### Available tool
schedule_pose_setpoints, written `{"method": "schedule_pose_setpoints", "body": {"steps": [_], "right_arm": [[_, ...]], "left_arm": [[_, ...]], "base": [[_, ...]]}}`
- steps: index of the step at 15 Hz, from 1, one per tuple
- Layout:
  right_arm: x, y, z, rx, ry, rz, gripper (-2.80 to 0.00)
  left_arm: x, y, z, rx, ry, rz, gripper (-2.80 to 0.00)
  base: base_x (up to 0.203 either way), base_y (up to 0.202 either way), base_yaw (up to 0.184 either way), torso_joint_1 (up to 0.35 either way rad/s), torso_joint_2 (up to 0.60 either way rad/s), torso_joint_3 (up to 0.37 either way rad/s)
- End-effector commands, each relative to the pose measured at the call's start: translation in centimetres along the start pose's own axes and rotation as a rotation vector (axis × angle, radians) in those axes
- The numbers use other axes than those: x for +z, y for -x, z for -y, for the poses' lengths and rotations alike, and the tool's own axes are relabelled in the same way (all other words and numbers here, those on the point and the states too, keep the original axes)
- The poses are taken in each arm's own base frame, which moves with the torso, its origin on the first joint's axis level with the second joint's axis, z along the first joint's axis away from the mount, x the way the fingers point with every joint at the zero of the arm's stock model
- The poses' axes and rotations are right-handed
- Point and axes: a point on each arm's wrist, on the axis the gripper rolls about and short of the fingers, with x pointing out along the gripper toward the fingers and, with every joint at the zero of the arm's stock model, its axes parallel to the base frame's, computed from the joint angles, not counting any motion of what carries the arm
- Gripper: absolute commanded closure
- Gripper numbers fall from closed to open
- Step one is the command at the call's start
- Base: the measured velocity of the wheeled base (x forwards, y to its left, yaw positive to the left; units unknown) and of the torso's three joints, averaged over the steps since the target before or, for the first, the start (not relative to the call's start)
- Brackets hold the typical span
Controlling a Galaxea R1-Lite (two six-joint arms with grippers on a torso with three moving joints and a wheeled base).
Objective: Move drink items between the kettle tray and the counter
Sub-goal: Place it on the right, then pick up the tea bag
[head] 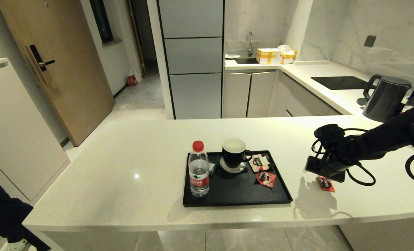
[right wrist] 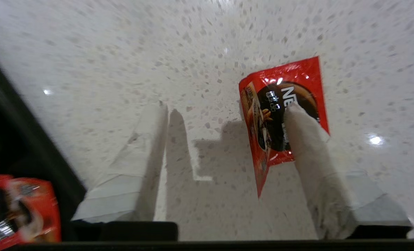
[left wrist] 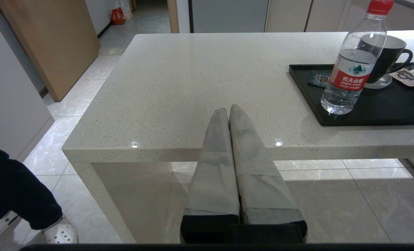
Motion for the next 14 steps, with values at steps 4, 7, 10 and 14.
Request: {"method": "schedule_pose_setpoints", "body": {"steps": [4,7,10,14], "right_arm": [[1.2,6.1,-0.1,0.064,-0.006,0.094,-2.80],[-1.2,7.4,-1.4,0.090,0.051,0.058,-2.80],[-2.7,8.3,-2.9,0.120,0.089,0.045,-2.80],[-3.8,10.0,-3.3,0.146,0.115,0.056,0.00]], "left_arm": [[-0.3,-0.1,0.0,0.000,0.000,-0.010,0.00],[-0.3,-0.1,0.0,0.000,0.000,-0.010,0.00],[-0.3,-0.1,0.0,0.000,0.000,-0.010,0.00],[-0.3,-0.1,0.0,0.000,0.000,-0.010,0.00]], "base": [[0.000,0.000,0.000,0.000,0.00,0.000],[0.000,0.000,0.000,0.000,0.00,0.000],[0.000,0.000,0.000,0.000,0.00,0.000],[0.000,0.000,0.000,0.000,0.00,0.000]]}}
